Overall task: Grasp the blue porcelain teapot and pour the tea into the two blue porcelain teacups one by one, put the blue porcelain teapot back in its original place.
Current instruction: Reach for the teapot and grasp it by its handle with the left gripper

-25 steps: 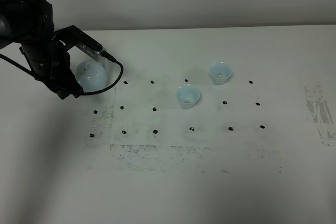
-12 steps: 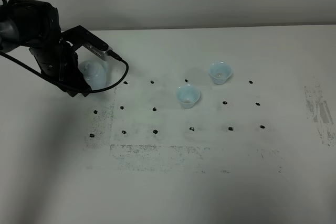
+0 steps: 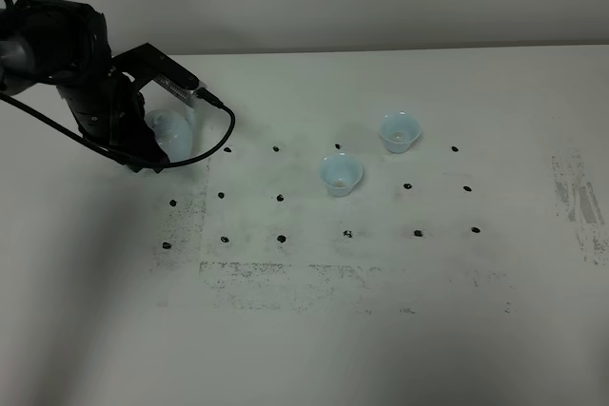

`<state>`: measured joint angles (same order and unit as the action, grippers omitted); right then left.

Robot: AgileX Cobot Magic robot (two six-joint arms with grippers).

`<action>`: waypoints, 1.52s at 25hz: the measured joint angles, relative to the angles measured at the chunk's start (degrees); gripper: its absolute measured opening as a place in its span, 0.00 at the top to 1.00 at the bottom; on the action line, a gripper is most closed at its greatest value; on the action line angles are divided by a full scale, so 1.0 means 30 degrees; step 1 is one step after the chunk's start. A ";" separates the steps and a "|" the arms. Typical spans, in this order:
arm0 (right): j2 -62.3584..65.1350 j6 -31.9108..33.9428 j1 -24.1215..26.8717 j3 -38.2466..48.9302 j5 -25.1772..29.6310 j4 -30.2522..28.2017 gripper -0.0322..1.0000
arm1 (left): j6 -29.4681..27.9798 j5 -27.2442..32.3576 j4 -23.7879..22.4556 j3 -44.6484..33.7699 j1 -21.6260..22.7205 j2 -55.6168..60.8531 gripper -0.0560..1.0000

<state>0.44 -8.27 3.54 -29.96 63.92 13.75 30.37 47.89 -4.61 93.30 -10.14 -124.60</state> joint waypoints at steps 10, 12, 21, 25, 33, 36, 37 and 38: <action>0.0000 0.0000 0.0000 0.0000 0.0000 0.0059 0.74 | 0.0441 -0.0139 0.0179 0.0000 -0.0141 0.0000 0.62; 0.0000 0.0000 0.0000 0.0000 0.0000 0.0064 0.74 | 0.0280 -0.0180 0.0179 0.0000 -0.0141 0.0000 0.62; 0.0000 0.0000 0.0000 0.0000 0.0000 0.0081 0.74 | -0.0357 -0.0257 0.0179 0.0000 -0.0141 0.0000 0.62; 0.0000 0.0000 0.0000 0.0000 0.0000 0.0081 0.74 | -0.0587 -0.0257 0.0161 0.0000 -0.0141 -0.0021 0.62; 0.0000 0.0000 0.0000 0.0000 0.0000 0.0139 0.74 | -0.0715 -0.0257 0.0142 0.0000 -0.0141 -0.0085 0.62; 0.0000 0.0000 0.0000 0.0000 0.0000 0.0139 0.74 | -0.0765 -0.0257 0.0142 0.0000 -0.0141 -0.0085 0.62; 0.0000 0.0000 0.0000 0.0000 0.0000 0.0139 0.74 | -0.0771 -0.0257 0.0142 0.0000 -0.0141 -0.0085 0.62; 0.0000 0.0000 0.0000 0.0000 0.0000 0.0139 0.74 | -0.0788 -0.0257 0.0142 0.0000 -0.0141 -0.0085 0.62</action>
<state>0.44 -8.27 3.54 -29.96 63.92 14.17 28.01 47.12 -4.18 93.30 -10.56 -124.86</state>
